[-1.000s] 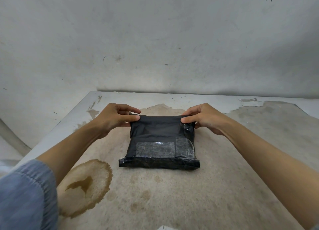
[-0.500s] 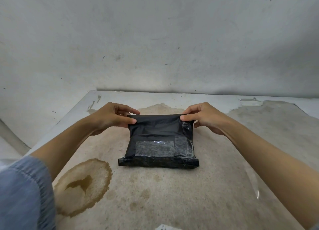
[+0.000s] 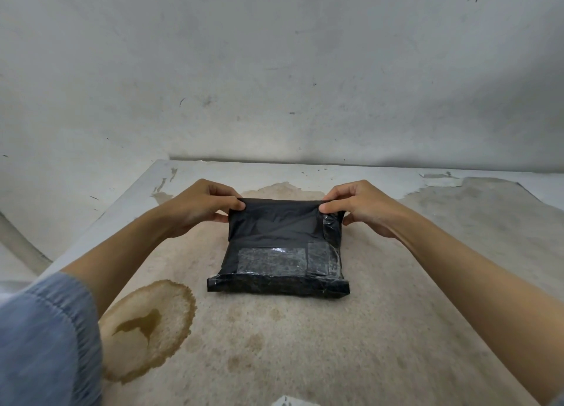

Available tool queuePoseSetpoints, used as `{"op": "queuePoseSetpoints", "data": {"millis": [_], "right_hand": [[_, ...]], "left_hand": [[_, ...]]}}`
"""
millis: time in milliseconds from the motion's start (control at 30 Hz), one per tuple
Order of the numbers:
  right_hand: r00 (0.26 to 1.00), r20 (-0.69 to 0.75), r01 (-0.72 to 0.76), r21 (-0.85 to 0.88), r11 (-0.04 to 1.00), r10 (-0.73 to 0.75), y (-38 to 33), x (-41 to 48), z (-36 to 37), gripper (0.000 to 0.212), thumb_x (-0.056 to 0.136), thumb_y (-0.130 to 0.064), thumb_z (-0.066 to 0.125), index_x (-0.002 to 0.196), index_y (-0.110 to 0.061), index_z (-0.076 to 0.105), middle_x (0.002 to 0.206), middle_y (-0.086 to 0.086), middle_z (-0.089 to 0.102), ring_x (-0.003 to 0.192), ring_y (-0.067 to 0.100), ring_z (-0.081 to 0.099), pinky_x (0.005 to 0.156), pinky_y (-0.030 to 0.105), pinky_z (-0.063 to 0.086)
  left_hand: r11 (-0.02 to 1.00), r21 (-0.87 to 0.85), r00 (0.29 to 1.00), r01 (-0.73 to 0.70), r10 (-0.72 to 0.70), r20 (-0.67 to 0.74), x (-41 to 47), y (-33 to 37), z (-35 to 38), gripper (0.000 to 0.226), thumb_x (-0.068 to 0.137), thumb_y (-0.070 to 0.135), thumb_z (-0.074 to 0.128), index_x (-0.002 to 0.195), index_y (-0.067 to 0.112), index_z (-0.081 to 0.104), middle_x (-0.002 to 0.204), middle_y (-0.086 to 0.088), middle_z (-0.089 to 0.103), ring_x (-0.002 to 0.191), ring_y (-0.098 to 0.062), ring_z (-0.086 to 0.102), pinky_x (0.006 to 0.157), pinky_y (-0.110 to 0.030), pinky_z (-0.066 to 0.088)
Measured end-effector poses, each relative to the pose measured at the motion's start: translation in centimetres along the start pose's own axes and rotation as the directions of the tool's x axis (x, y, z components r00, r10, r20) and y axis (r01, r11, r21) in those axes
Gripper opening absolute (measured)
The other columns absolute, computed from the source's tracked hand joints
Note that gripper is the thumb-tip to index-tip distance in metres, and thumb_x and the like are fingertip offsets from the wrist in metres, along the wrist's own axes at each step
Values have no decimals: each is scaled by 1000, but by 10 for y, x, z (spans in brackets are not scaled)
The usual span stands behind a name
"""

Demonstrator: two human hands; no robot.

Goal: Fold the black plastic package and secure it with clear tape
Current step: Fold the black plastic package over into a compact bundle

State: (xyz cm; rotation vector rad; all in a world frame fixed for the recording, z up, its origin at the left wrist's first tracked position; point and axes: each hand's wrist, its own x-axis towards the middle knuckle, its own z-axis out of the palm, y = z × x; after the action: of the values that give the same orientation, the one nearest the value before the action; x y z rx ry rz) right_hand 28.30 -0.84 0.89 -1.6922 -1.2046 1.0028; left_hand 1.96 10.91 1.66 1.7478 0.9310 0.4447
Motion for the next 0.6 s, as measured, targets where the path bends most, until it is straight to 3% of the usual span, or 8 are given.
{"op": "queuePoseSetpoints", "data": {"millis": [67, 233, 600], "right_hand": [[1000, 2, 2, 7, 1000, -2, 0, 0, 1, 5, 77, -10, 74, 77, -10, 69, 76, 0, 63, 75, 12, 53, 60, 25, 43], [1000, 13, 19, 10, 1000, -19, 1, -1, 2, 13, 77, -15, 75, 83, -4, 71, 73, -2, 64, 73, 10, 53, 59, 24, 42], [999, -2, 34, 4, 999, -34, 3, -1, 1, 7, 77, -14, 75, 73, -12, 71, 71, -3, 66, 74, 11, 55, 61, 25, 43]], "left_hand": [[1000, 15, 1000, -12, 12, 10, -1, 1, -1, 13, 85, 13, 66, 85, 2, 73, 80, -3, 70, 82, -12, 62, 72, -20, 55], [996, 50, 996, -79, 77, 36, -4, 4, -1, 42, 61, 36, 75, 88, 3, 73, 81, -2, 73, 78, -9, 67, 69, -19, 54], [994, 48, 994, -100, 98, 40, -4, 2, -2, 48, 65, 41, 72, 87, -2, 72, 84, -7, 73, 79, -11, 66, 69, -19, 54]]}}
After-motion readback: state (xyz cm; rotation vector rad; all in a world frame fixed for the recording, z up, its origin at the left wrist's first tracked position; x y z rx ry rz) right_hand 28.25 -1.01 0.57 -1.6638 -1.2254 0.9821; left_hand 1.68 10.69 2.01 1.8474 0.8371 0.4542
